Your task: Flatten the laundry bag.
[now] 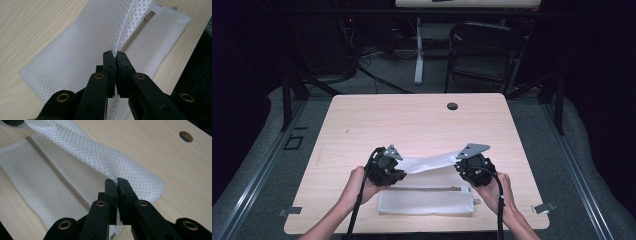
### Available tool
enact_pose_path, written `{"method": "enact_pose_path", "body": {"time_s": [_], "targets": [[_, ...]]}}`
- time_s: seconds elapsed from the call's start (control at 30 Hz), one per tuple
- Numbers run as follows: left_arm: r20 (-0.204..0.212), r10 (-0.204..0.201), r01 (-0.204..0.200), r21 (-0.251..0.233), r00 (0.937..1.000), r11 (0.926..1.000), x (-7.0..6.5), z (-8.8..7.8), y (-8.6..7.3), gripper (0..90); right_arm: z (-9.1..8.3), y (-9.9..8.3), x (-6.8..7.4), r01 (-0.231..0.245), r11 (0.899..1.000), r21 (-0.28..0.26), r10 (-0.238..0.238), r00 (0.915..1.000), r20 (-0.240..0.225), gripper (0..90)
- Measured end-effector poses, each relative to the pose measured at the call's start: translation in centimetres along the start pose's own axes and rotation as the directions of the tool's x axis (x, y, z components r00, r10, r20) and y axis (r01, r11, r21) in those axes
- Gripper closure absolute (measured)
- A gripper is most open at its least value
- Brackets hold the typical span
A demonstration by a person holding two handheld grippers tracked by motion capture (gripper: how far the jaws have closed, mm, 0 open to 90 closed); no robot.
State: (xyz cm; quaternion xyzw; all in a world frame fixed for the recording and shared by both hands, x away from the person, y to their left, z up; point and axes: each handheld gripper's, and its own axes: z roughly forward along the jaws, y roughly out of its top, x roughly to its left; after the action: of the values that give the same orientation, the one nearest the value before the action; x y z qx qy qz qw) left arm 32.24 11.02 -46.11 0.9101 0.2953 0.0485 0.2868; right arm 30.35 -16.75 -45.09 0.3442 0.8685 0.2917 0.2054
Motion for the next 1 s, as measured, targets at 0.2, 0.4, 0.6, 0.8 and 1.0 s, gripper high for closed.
{"method": "enact_pose_path", "body": {"time_s": [0.2, 0.4, 0.6, 0.8, 1.0], "targets": [[0.012, -0.003, 0.004, -0.025, 0.9999, 0.9997, 0.3, -0.1, -0.1, 73.8, -0.1, 0.4, -0.7, -0.069, 0.997, -0.026, 0.068, 0.9971, -0.033, 88.5], [-0.016, -0.011, 0.010, -0.052, 0.9998, 0.9986, 0.4, -0.5, -0.7, 49.4, -0.2, 0.9, -1.4, -0.093, 0.995, -0.028, 0.092, 0.9951, -0.037, 88.6], [-0.029, -0.007, 0.005, -0.072, 0.9996, 0.9974, 0.4, -1.2, -1.2, 42.5, -0.1, 1.5, -1.9, -0.112, 0.993, -0.035, 0.111, 0.9931, -0.039, 88.5], [-0.031, -0.017, 0.015, -0.081, 0.9994, 0.9966, 0.8, -1.9, -2.0, 41.3, 0.1, 2.0, -2.3, -0.123, 0.992, -0.038, 0.122, 0.9920, -0.034, 88.5], [-0.030, -0.033, 0.030, -0.094, 0.9990, 0.9951, 1.5, -2.7, -3.0, 43.1, 0.4, 2.4, -2.7, -0.128, 0.991, -0.030, 0.127, 0.9913, -0.036, 88.5]]}}
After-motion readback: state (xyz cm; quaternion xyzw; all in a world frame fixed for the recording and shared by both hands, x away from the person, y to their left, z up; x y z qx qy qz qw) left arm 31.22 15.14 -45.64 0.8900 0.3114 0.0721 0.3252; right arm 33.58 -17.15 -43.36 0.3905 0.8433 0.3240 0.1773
